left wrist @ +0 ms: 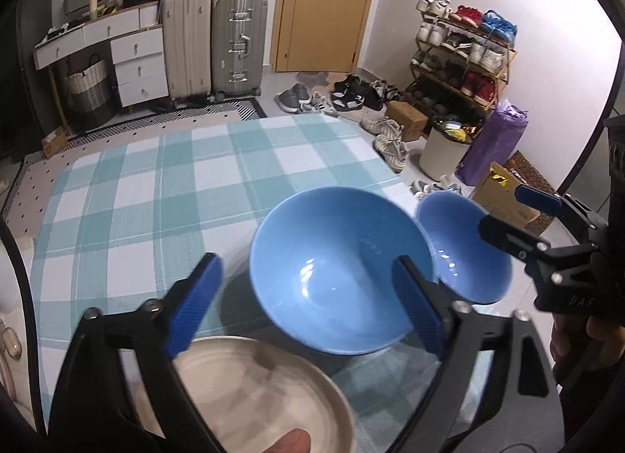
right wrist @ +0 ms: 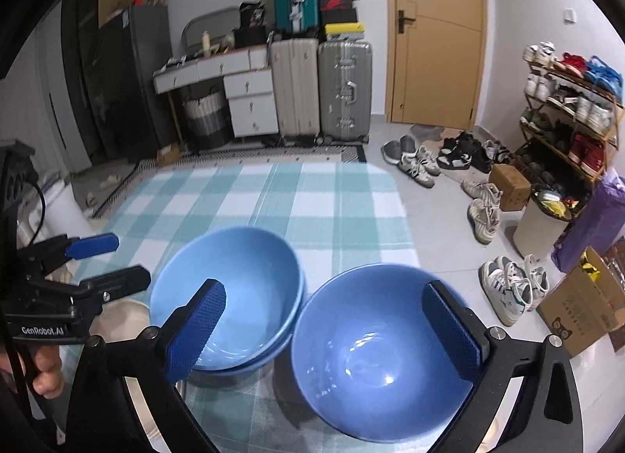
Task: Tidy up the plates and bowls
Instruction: 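Move both tools to the rim of the remaining light-blue bowl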
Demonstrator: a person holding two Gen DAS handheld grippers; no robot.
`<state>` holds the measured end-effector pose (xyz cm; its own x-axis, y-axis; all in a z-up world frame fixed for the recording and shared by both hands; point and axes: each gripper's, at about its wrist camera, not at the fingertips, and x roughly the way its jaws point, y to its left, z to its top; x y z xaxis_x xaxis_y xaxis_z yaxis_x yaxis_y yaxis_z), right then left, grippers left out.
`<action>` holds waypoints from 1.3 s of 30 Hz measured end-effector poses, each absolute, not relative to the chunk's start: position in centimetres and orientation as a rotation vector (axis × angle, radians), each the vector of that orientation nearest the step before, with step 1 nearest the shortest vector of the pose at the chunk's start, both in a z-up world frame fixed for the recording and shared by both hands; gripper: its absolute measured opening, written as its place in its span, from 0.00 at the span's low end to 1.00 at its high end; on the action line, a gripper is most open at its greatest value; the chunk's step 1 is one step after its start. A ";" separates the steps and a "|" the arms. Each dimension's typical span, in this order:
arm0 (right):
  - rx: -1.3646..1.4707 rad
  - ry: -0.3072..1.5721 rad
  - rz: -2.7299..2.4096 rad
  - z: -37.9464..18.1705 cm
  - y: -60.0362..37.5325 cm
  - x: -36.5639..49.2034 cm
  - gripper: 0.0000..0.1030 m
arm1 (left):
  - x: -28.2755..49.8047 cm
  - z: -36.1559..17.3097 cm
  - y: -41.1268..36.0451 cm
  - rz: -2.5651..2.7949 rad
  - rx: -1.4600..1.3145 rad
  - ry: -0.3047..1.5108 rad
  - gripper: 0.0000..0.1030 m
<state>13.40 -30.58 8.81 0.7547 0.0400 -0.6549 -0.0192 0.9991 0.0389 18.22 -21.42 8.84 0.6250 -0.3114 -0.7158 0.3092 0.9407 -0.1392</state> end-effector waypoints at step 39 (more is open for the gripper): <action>0.171 0.680 -0.155 9.7 -44.5 4.2 0.99 | 14.3 7.0 -36.3 -0.577 0.034 0.959 0.94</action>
